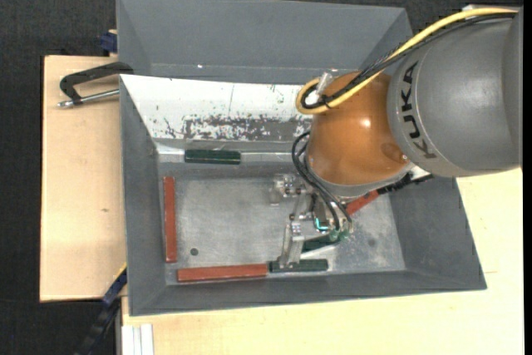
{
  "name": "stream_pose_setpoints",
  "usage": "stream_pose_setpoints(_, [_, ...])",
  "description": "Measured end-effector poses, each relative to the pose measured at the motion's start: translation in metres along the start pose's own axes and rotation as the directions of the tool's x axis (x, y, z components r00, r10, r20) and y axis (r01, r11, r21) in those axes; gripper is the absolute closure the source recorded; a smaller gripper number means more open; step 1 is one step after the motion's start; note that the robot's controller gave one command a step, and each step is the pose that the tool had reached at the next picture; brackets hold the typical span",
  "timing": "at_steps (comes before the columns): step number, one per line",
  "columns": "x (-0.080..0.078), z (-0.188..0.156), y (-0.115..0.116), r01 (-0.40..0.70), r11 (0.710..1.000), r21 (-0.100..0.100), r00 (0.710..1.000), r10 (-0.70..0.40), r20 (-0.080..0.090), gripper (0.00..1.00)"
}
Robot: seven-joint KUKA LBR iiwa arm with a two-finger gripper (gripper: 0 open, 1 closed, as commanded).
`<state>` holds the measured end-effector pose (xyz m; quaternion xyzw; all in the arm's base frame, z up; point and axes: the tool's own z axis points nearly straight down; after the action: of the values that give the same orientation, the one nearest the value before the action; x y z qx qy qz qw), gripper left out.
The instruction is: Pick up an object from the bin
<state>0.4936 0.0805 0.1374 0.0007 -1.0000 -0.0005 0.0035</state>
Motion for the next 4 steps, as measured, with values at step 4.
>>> stream_pose_setpoints(4, [-0.055,0.035,-0.16,0.309,0.951,0.007,0.951,-0.309,0.016,0.0])
